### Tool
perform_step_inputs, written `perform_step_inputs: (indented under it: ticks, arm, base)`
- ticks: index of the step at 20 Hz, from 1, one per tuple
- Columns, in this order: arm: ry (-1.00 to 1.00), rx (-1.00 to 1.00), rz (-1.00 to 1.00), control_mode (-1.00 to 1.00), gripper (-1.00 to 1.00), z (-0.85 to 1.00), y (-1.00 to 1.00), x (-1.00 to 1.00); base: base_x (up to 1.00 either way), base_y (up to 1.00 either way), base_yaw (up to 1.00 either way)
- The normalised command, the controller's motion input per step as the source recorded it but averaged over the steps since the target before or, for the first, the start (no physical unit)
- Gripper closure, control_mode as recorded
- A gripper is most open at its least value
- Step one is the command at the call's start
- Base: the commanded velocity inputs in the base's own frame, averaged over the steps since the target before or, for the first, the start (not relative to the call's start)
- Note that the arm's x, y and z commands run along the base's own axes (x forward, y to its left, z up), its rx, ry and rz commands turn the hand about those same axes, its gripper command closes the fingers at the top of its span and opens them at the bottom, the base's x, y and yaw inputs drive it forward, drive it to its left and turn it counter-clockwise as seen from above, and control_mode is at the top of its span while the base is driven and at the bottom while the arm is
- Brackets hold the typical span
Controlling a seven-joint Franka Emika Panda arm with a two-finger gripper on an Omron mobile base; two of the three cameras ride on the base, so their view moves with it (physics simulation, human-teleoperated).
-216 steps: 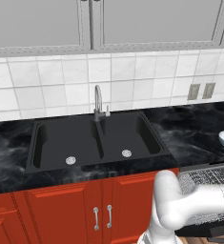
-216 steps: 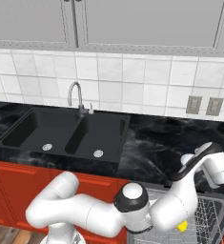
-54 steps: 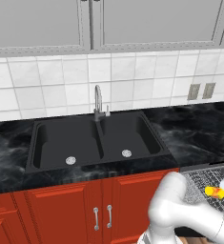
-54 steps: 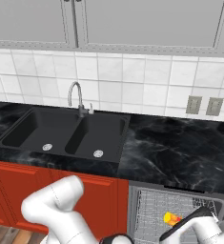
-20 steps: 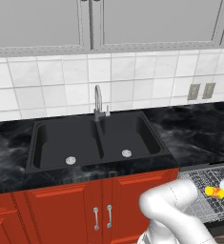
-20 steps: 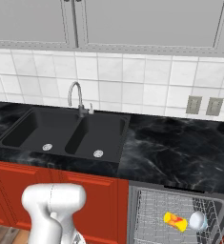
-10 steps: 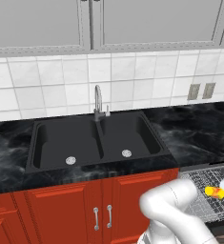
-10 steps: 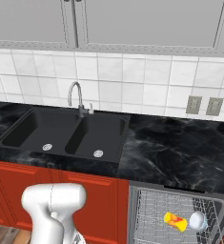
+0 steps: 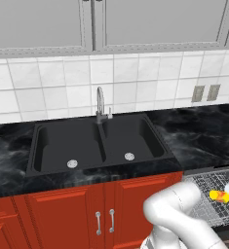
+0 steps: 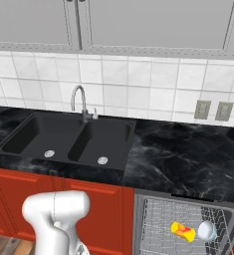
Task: Pick up the cup and bowl from the counter, place them in the dishwasher, and close the dishwasher door.
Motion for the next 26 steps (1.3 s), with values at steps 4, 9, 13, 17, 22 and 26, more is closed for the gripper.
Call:
perform_step_inputs:
  ticks: [4, 9, 13, 17, 22, 26]
  arm:
    - [-0.09, 0.0, 0.0, -1.0, -1.0, -0.6, -0.19, 0.31]
    - [-0.09, -0.01, 0.0, -1.0, -1.0, -0.68, -0.42, 0.34]
    - [-0.1, -0.02, 0.0, -1.0, -1.0, -0.9, -0.53, 0.18]
    - [-0.13, -0.04, 0.0, -1.0, -1.0, -1.0, -0.59, 0.0]
    - [-0.18, 0.0, 0.06, -1.0, -1.0, -0.43, -0.39, 0.45]
    - [-0.16, 0.02, 0.12, -1.0, -1.0, -0.35, -0.19, 0.92]
  base:
    - [0.0, 0.0, 0.0]
    - [0.0, 0.0, 0.0]
    - [0.0, 0.0, 0.0]
    - [0.0, 0.0, 0.0]
    - [0.0, 0.0, 0.0]
    - [0.0, 0.0, 0.0]
